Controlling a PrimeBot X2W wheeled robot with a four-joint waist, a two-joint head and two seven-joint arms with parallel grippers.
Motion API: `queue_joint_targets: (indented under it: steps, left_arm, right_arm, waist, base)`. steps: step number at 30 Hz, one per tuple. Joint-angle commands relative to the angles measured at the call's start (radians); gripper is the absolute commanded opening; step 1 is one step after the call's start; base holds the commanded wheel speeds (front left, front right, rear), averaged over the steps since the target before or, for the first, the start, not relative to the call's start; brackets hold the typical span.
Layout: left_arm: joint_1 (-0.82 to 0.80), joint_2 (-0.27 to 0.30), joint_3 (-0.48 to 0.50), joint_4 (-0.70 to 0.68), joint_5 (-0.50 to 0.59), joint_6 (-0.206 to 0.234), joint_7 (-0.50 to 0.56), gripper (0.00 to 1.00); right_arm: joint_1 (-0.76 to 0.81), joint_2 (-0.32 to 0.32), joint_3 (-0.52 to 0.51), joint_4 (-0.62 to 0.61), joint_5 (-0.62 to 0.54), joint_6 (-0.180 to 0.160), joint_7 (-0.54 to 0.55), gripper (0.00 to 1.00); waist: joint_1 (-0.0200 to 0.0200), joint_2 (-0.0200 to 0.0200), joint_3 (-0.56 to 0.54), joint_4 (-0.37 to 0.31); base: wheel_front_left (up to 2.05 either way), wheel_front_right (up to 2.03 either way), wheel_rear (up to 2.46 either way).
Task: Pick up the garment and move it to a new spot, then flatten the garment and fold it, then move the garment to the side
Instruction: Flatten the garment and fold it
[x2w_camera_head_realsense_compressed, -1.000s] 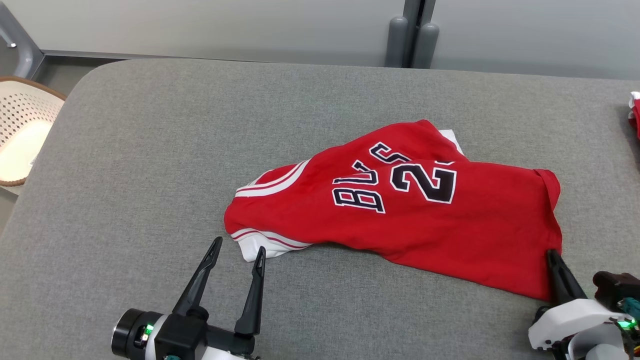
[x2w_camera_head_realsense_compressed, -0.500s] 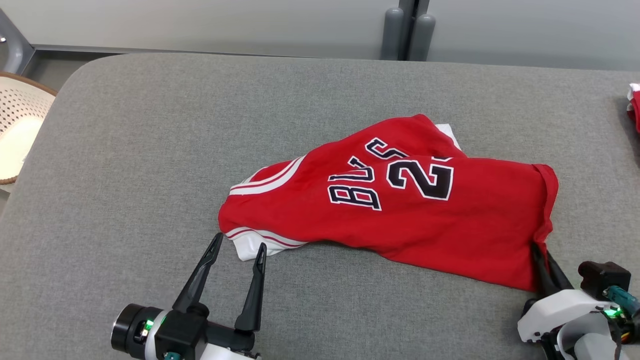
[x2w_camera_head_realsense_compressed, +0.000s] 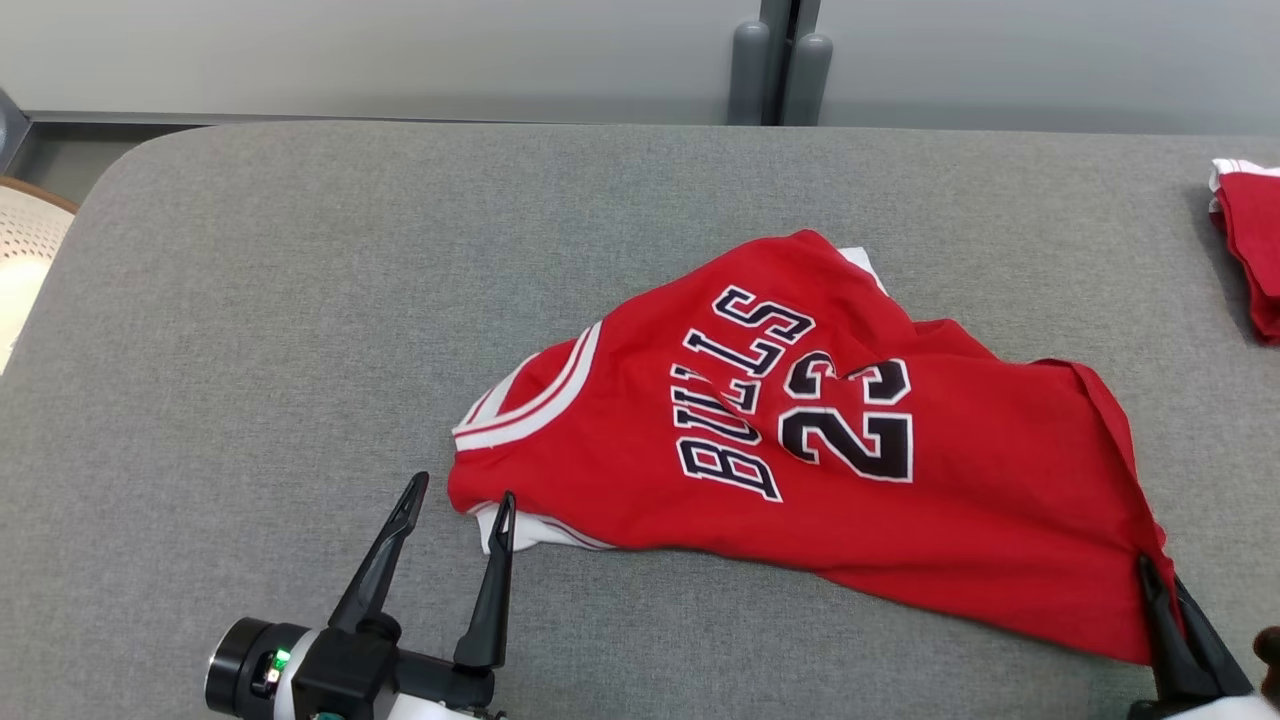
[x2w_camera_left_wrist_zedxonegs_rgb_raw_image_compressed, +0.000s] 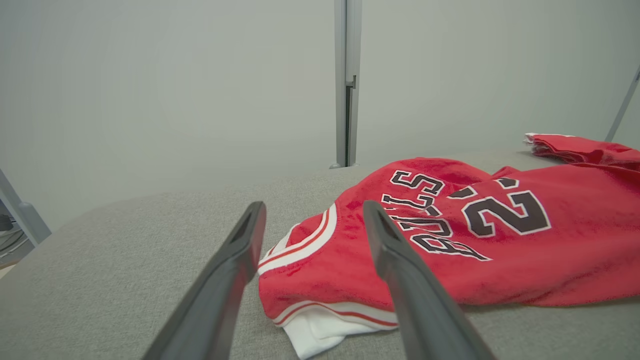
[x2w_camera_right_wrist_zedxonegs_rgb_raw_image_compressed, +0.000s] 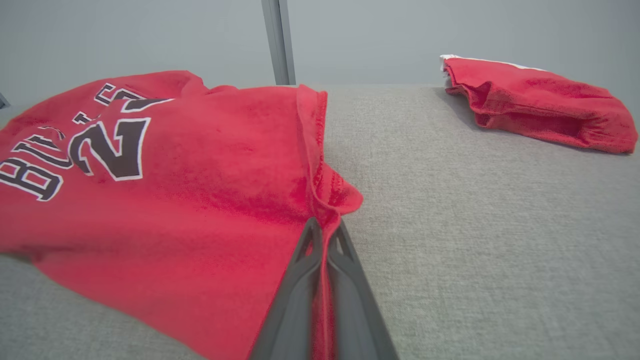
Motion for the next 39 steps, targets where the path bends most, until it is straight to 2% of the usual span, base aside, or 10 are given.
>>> queue_joint_targets:
  steps: [1,7,11,18,26,27,28,29,30,39]
  left_arm:
    - [-0.001,0.002,0.004,-0.005,0.008,-0.003,0.0,1.0]
    - [-0.002,0.002,0.002,-0.007,0.013,-0.011,0.0,1.0]
    - [-0.018,0.001,-0.014,0.002,0.017,-0.019,0.0,1.0]
    - [-0.028,0.001,-0.042,0.018,0.005,-0.025,0.0,1.0]
    - [-0.021,0.001,-0.077,0.025,-0.018,-0.011,0.0,1.0]
    - [-0.02,0.001,-0.08,0.025,-0.021,-0.011,0.0,1.0]
    - [-0.021,0.001,-0.084,0.026,-0.022,-0.01,0.0,1.0]
    - [-0.023,0.001,-0.089,0.027,-0.024,-0.011,0.0,1.0]
    - [-0.027,0.001,-0.094,0.028,-0.026,-0.011,0.0,1.0]
    - [-0.048,0.001,-0.108,0.022,-0.043,0.006,0.0,1.0]
  right_arm:
    - [0.03,-0.004,-0.016,-0.043,-0.008,-0.001,0.024,0.0]
    - [0.125,0.073,-0.045,-0.306,0.043,-0.001,0.188,0.0]
    - [0.044,0.131,-0.005,-0.352,0.099,0.0,0.238,0.0]
    - [-0.223,0.18,0.054,-0.127,0.168,0.0,0.193,0.0]
    - [-0.531,0.185,0.023,0.283,0.354,0.0,-0.021,0.0]
    - [-0.567,0.184,0.014,0.339,0.365,-0.001,-0.033,0.05]
    - [-0.6,0.183,0.011,0.389,0.371,0.0,-0.042,0.27]
    - [-0.629,0.183,0.013,0.426,0.385,0.0,-0.048,0.8]
    - [-0.659,0.184,0.009,0.447,0.383,0.0,-0.054,1.0]
    - [-0.6,0.174,-0.068,0.259,0.307,-0.001,-0.056,1.0]
  waist:
    - [0.0,-0.0001,0.0,-0.004]
    - [0.0,-0.0001,0.001,-0.02]
    - [0.0,-0.0001,0.002,-0.012]
    - [0.0,-0.0001,0.0,0.051]
    - [0.0,-0.0001,-0.011,0.122]
    - [0.0,-0.0001,-0.009,0.125]
    - [0.0,-0.0001,-0.007,0.127]
    - [0.0,-0.0001,-0.004,0.13]
    - [0.0,-0.0001,-0.001,0.132]
    - [0.0,-0.0001,0.02,0.122]
  base:
    - [0.0,0.0,0.0]
    - [0.0,0.0,0.0]
    - [0.0,0.0,0.0]
    - [0.0,0.0,0.0]
    - [0.0,0.0,0.0]
    - [0.0,0.0,0.0]
    - [0.0,0.0,0.0]
    - [0.0,0.0,0.0]
    - [0.0,0.0,0.0]
    - [0.0,0.0,0.0]
